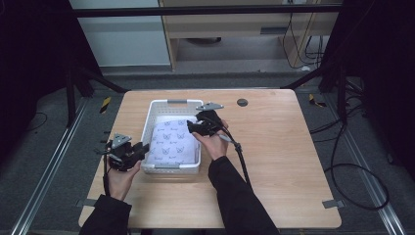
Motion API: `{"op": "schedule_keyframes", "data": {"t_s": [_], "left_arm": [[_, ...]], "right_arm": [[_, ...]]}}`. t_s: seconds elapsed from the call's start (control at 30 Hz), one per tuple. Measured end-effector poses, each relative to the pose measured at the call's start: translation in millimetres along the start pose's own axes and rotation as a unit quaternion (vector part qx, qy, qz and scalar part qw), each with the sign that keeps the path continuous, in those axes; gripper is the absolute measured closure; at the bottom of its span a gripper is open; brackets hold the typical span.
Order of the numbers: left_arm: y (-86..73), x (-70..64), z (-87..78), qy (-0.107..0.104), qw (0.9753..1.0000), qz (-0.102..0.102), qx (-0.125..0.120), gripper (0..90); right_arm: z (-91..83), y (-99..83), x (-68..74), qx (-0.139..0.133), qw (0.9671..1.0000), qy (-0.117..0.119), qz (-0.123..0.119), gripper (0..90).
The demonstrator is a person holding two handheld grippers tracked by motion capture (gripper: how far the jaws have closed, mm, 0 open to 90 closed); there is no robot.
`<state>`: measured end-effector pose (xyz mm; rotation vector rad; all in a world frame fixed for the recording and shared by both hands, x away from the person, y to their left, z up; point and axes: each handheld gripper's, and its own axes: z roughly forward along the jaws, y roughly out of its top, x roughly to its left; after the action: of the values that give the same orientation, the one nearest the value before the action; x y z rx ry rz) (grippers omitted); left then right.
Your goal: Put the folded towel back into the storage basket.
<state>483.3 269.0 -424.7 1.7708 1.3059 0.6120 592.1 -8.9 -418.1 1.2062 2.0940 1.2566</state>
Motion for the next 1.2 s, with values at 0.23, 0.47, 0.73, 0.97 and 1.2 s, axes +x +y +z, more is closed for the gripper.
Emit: {"op": "schedule_keyframes", "data": {"t_s": [0.23, 0.47, 0.73, 0.97, 1.2], "left_arm": [[0.5, -1.2, -3.5, -0.009, 0.9998, 0.006, -0.017, 59.9], [-0.1, -4.7, -3.7, -0.017, 0.9994, 0.019, -0.022, 51.5], [-0.8, -8.3, -5.1, -0.018, 0.9992, 0.026, -0.022, 47.2], [-4.1, -9.0, -6.7, -0.017, 0.999, 0.034, -0.025, 42.9], [-9.2, -6.4, -11.6, -0.016, 0.9988, 0.036, -0.028, 38.9]], "right_arm": [[-29.9, -4.0, -10.6, -0.022, 0.9997, 0.012, 0.008, 23.4], [-60.9, -17.4, -25.1, -0.031, 0.9994, 0.014, -0.001, 15.9], [-91.8, -46.6, -47.7, -0.043, 0.9989, -0.017, -0.004, 12.4], [-112.1, -70.4, -62.4, -0.045, 0.9987, -0.02, 0.007, 12.3], [-137.5, -101.8, -84.3, -0.044, 0.9983, -0.036, 0.01, 12.3]]}}
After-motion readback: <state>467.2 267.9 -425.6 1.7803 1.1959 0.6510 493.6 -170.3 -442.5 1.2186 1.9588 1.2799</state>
